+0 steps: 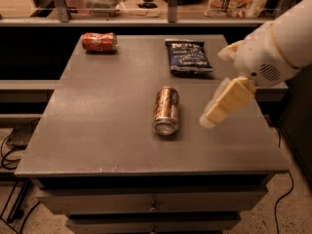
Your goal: Pick orange can
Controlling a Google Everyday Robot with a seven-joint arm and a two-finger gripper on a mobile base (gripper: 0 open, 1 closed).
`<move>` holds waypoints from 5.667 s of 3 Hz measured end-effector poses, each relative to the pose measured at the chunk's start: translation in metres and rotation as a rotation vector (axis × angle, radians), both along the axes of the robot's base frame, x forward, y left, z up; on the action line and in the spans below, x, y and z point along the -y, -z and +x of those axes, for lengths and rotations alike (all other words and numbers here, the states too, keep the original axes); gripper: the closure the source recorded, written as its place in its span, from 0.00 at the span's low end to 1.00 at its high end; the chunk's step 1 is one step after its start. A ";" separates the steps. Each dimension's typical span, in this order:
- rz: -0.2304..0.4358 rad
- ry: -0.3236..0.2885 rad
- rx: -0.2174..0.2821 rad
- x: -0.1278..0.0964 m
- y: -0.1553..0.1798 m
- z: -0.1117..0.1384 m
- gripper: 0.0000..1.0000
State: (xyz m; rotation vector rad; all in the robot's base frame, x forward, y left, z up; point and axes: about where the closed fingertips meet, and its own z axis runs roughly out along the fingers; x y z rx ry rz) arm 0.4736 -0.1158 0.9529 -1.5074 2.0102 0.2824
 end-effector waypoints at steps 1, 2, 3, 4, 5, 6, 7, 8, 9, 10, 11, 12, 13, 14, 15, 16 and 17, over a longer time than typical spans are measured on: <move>0.086 -0.075 -0.021 -0.051 0.009 0.008 0.00; 0.090 -0.080 -0.022 -0.054 0.008 0.008 0.00; 0.089 -0.083 -0.034 -0.058 0.014 0.009 0.00; 0.107 -0.111 -0.033 -0.075 0.025 0.017 0.00; 0.120 -0.125 -0.021 -0.087 0.037 0.031 0.00; 0.107 -0.134 -0.028 -0.095 0.053 0.040 0.00; 0.078 -0.140 -0.046 -0.099 0.070 0.046 0.00; 0.065 -0.140 -0.069 -0.100 0.087 0.051 0.00; 0.054 -0.141 -0.100 -0.100 0.105 0.052 0.00; 0.056 -0.099 -0.107 -0.095 0.115 0.053 0.19; 0.060 -0.074 -0.099 -0.092 0.114 0.055 0.42; 0.081 -0.053 -0.055 -0.093 0.095 0.060 0.65; 0.095 -0.054 0.038 -0.088 0.047 0.071 0.89; 0.115 -0.080 0.147 -0.081 -0.014 0.086 1.00; 0.174 -0.134 0.266 -0.072 -0.076 0.097 1.00; 0.187 -0.149 0.326 -0.072 -0.104 0.099 1.00; 0.187 -0.150 0.325 -0.072 -0.103 0.098 1.00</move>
Offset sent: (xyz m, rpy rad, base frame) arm 0.0066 0.0398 -0.0070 0.0690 0.0148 0.0597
